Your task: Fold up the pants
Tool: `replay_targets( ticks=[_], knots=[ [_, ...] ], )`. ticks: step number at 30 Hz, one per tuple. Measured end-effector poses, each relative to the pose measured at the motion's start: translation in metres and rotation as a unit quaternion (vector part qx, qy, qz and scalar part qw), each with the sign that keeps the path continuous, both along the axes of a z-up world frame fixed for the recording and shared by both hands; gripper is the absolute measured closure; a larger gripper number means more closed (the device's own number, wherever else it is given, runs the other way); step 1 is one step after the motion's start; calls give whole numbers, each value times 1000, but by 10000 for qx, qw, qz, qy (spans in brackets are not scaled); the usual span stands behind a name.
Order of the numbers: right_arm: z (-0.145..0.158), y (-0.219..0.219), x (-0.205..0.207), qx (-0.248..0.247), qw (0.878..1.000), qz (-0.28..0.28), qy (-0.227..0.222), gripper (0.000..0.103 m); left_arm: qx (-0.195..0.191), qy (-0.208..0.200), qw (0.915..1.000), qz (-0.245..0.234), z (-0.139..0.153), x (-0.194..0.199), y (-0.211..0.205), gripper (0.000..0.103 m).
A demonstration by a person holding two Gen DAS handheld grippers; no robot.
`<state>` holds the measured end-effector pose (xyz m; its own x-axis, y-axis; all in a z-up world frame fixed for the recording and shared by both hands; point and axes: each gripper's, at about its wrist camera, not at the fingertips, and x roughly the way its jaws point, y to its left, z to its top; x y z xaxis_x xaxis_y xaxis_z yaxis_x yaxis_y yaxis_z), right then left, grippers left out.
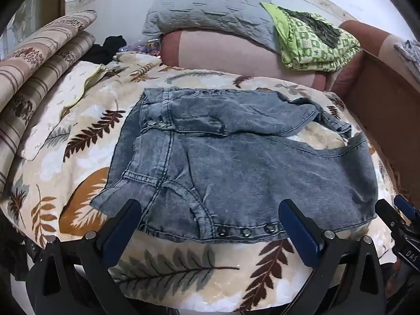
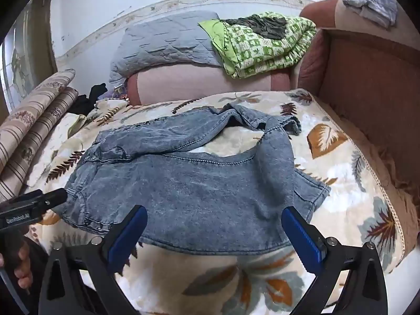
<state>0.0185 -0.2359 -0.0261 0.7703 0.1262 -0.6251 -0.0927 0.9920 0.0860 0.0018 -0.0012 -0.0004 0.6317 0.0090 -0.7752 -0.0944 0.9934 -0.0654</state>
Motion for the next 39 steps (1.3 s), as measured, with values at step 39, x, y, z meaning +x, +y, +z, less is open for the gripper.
replay_targets(
  ticks=[39],
  knots=[
    [-42, -6, 1, -164, 9987, -288, -378, 0, 41, -70, 9998, 191, -22, -1, 12, 0]
  ],
)
